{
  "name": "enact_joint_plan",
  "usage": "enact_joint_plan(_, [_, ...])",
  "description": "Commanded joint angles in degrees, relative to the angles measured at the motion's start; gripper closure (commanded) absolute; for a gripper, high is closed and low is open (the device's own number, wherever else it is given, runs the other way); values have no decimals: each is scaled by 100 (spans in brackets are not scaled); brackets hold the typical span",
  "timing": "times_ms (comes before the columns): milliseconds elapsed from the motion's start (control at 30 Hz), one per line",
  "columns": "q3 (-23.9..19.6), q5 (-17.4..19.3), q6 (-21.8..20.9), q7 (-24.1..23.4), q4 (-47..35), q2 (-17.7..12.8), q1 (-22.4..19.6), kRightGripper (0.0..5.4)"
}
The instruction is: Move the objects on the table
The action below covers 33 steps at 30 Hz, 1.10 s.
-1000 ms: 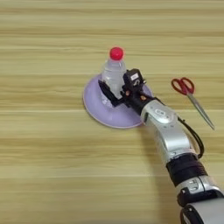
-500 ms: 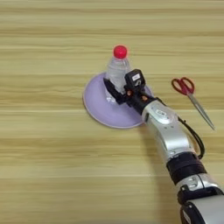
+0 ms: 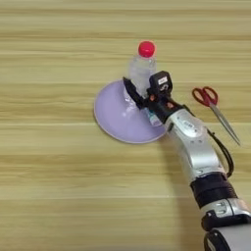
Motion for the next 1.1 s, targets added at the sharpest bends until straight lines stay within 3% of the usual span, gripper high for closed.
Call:
enact_joint_plan(33, [-219, 185, -60, -144, -580, -175, -449, 226])
enact_joint_plan(400, [-507, 199, 42, -324, -700, -361, -508, 226])
enact_joint_plan(667, [-754, 9, -51, -726, -324, -641, -671, 226])
enact_joint_plan(1100, [-882, -110, -130, -1104, 214, -835, -866, 227])
